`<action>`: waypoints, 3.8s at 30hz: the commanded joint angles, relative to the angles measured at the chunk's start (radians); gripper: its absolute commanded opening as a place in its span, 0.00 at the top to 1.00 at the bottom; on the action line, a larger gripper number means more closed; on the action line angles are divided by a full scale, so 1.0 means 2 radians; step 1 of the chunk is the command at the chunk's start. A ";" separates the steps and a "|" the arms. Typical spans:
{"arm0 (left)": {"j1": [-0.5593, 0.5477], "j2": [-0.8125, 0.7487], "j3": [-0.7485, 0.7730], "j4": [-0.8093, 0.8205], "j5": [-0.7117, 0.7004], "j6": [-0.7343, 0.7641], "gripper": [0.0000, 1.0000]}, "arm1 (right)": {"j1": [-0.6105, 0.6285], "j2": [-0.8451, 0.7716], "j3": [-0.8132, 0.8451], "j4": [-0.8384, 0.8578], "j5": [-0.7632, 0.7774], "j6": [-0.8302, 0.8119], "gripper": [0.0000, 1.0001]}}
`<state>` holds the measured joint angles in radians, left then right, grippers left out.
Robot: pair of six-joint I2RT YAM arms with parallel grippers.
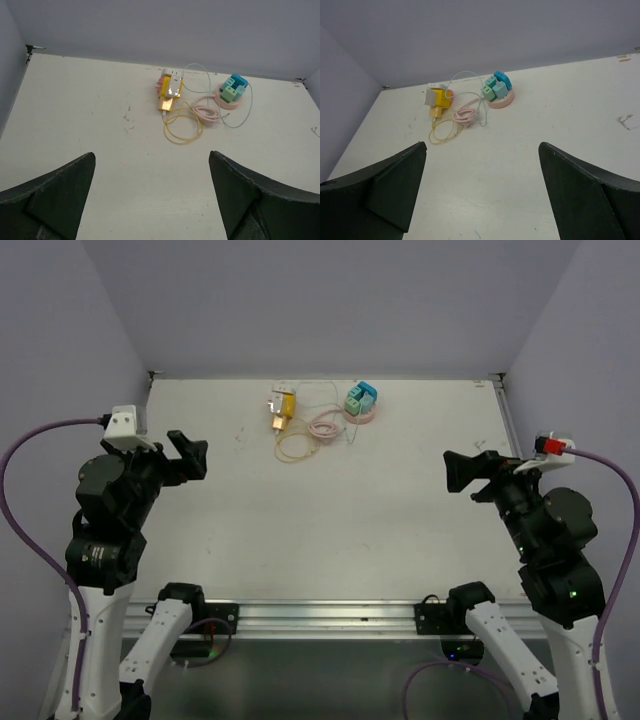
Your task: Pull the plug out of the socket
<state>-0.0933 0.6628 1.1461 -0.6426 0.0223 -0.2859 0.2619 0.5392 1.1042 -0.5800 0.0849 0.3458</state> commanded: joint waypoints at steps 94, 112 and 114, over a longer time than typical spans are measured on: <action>-0.130 0.804 0.311 0.352 -0.161 0.066 0.09 | 0.009 0.120 -0.167 0.104 -0.183 0.020 0.01; -0.111 0.773 0.268 0.346 -0.142 0.065 0.46 | 0.009 0.120 -0.165 0.103 -0.187 0.019 0.01; -0.111 0.756 0.255 0.334 -0.141 0.062 0.47 | 0.009 0.120 -0.163 0.102 -0.187 0.020 0.01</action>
<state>-0.3328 2.2646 1.6928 0.0540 -0.2584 -0.1566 0.2752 0.7788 0.7765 -0.4168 -0.2790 0.3981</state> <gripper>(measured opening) 0.674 0.986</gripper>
